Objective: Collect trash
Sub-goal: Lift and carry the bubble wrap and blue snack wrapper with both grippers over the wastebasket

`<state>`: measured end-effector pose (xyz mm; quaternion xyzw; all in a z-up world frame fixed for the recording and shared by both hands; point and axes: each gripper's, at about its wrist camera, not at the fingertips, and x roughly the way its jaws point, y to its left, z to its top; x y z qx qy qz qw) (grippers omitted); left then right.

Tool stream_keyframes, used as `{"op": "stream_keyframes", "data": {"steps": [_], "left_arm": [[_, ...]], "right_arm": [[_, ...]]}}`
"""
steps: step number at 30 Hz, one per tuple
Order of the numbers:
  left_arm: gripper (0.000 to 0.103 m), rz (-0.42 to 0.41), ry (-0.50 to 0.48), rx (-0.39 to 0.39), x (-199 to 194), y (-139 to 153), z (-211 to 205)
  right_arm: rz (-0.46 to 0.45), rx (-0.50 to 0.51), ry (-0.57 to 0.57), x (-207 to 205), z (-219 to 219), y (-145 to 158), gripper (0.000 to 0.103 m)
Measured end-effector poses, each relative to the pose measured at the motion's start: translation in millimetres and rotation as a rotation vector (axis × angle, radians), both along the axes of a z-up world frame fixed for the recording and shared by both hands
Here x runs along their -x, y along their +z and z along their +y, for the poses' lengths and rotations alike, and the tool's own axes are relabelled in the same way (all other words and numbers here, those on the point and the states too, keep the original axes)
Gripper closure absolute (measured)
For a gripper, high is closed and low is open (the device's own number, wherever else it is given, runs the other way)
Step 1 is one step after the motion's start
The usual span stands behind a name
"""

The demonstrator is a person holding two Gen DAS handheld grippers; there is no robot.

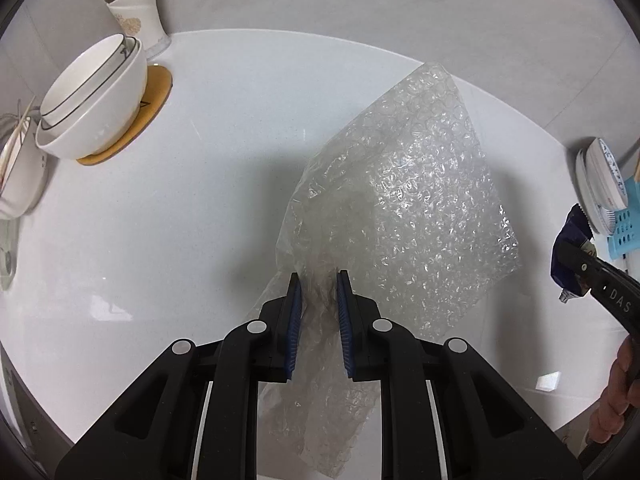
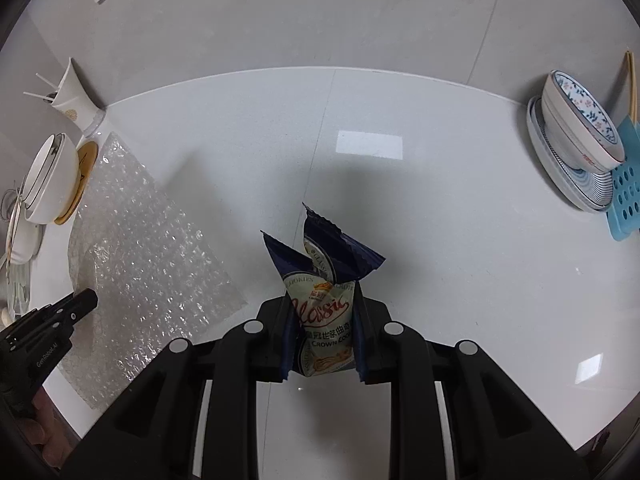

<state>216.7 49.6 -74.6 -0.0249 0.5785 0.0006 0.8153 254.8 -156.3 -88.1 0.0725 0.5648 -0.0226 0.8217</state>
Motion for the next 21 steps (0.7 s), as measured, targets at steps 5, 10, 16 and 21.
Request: {"op": "stream_keyframes", "data": {"steps": [5, 10, 16, 21], "left_arm": [[0.087, -0.021, 0.009, 0.006, 15.8, 11.7, -0.4], [0.087, -0.034, 0.015, 0.015, 34.3, 18.4, -3.4], [0.087, -0.037, 0.016, 0.023, 46.3, 18.5, 0.8], [0.087, -0.044, 0.008, 0.024, 47.1, 19.8, 1.5]], "right_arm": [[-0.039, 0.013, 0.014, 21.1, 0.0, 12.3, 0.082], [-0.063, 0.012, 0.025, 38.3, 0.4, 21.6, 0.082], [-0.085, 0.007, 0.036, 68.5, -14.2, 36.5, 0.082], [-0.108, 0.001, 0.048, 90.6, -21.4, 48.0, 0.082]]}}
